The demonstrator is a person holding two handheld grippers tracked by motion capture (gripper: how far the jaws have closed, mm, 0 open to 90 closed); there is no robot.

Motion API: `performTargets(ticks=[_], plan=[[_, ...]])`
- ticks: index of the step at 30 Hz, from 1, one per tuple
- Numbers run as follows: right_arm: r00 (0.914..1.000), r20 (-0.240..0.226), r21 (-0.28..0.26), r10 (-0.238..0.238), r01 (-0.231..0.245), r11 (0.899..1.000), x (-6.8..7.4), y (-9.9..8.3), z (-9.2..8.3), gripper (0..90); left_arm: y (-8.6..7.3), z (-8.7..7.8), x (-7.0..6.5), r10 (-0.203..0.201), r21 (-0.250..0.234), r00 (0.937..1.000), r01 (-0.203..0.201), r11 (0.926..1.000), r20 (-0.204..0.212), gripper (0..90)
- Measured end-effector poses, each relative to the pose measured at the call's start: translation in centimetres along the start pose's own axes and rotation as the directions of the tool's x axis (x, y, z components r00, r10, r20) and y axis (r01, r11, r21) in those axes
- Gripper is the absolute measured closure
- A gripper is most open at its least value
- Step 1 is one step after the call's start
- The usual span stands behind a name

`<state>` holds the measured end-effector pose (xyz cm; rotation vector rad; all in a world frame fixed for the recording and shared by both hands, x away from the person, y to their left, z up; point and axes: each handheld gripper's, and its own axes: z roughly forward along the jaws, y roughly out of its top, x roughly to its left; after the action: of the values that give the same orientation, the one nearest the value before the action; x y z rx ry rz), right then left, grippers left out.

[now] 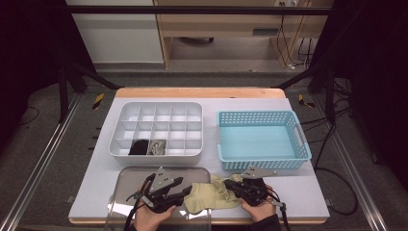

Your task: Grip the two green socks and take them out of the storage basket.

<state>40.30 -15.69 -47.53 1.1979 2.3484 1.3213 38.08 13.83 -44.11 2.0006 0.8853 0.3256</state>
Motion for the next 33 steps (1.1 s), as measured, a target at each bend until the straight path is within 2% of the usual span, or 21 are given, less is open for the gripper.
performTargets(ticks=[4,8,10,13,17,20,23,27,33], plan=[[0.9994,0.035,0.023,0.002,-0.003,1.0,-0.4,-0.2,0.4,87.4,0.2,0.7,-0.2,-0.004,0.013,0.9999,0.004,0.9999,0.011,52.5],[0.9966,0.081,0.01,-0.017,0.016,1.0,-0.5,-0.3,0.5,85.0,0.4,1.4,-0.4,0.0,0.031,0.9998,0.0,0.9995,0.019,52.5],[0.9965,0.08,0.007,-0.022,0.022,1.0,-0.5,-0.4,0.5,82.5,0.3,1.6,-0.6,-0.001,0.032,0.9997,0.001,0.9995,0.022,52.5],[0.9977,0.064,-0.014,-0.021,0.022,1.0,-0.4,-0.4,-0.1,78.7,0.0,1.6,-0.6,0.002,0.042,0.9997,-0.003,0.9991,0.023,52.6],[0.9982,0.047,-0.07,-0.036,0.039,0.997,-0.1,-0.2,-1.8,75.8,-0.4,1.5,-0.5,-0.001,0.045,0.9999,0.0,0.999,0.016,52.7],[0.9985,0.026,-0.093,-0.048,0.05,0.994,0.4,-0.5,-2.9,74.3,-0.7,1.3,-0.4,0.003,0.048,1.0,-0.003,0.9988,0.009,52.9],[0.9957,-0.005,-0.074,-0.092,0.092,0.993,1.3,-1.2,-2.9,72.1,-1.1,1.1,-0.2,-0.002,0.051,1.0,0.002,0.9987,0.0,53.3],[0.9876,-0.036,-0.035,-0.153,0.151,0.988,2.2,-2.3,-2.1,69.4,-1.5,1.1,0.0,-0.005,0.063,1.0,0.006,0.998,-0.006,53.5],[0.9808,-0.056,-0.006,-0.187,0.187,0.982,2.8,-2.8,-0.5,64.1,-1.7,1.4,-0.1,-0.003,0.085,1.0,0.003,0.9964,-0.001,56.0]])
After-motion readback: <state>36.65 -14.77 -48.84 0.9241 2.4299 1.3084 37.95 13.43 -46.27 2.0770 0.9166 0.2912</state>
